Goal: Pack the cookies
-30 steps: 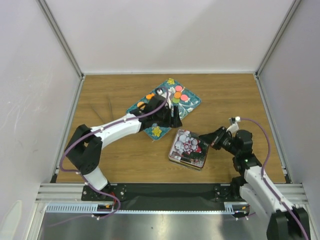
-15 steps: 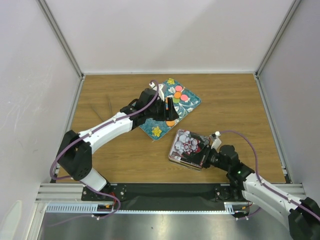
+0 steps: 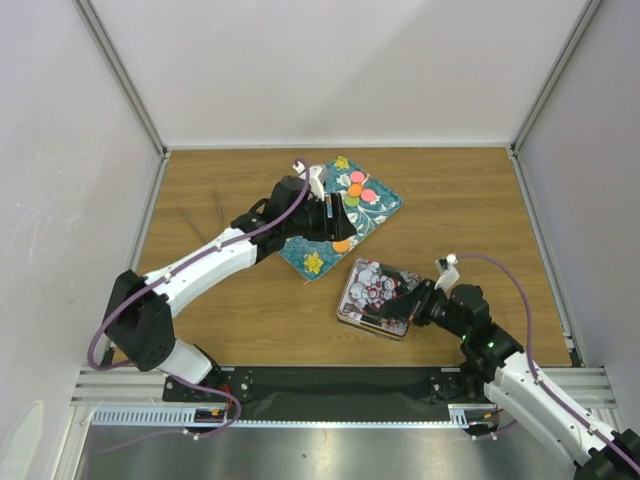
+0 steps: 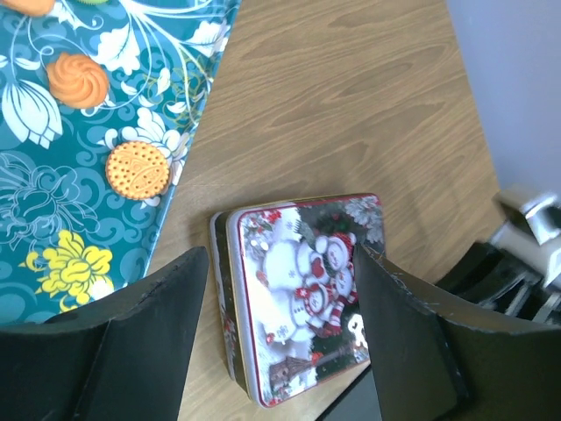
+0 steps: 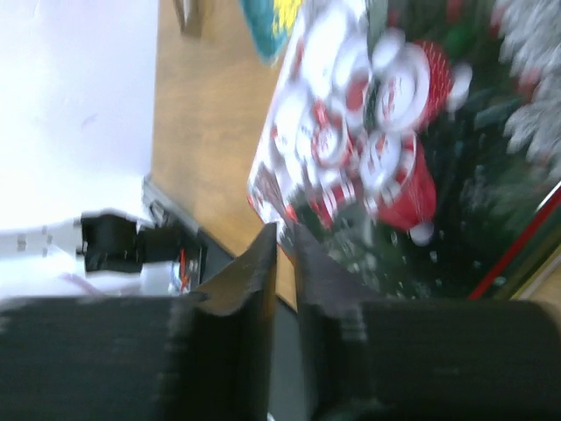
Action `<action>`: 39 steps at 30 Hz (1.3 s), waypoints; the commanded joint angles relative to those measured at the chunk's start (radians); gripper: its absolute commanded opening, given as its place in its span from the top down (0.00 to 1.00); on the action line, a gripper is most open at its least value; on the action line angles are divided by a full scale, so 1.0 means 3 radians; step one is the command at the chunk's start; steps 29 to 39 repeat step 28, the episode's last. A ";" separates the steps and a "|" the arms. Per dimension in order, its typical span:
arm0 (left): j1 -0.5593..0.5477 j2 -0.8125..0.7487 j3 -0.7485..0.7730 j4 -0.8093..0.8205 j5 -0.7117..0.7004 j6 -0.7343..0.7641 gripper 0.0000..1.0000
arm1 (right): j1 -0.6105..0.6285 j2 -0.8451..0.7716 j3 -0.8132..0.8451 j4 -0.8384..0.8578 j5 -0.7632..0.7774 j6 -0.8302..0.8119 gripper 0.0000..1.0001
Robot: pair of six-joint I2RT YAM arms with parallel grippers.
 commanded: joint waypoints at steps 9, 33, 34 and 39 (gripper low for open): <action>-0.0013 -0.1310 -0.0631 -0.0080 0.0066 0.0084 0.26 | -0.0672 0.0691 0.2033 -0.1396 0.0102 -0.0978 0.01; -0.0008 -0.2830 -0.1169 -0.0857 -0.0159 0.0754 0.23 | -0.0923 0.0789 0.2581 -0.1796 0.0781 -0.1398 0.00; -0.0008 -0.2830 -0.1169 -0.0857 -0.0159 0.0754 0.23 | -0.0923 0.0789 0.2581 -0.1796 0.0781 -0.1398 0.00; -0.0008 -0.2830 -0.1169 -0.0857 -0.0159 0.0754 0.23 | -0.0923 0.0789 0.2581 -0.1796 0.0781 -0.1398 0.00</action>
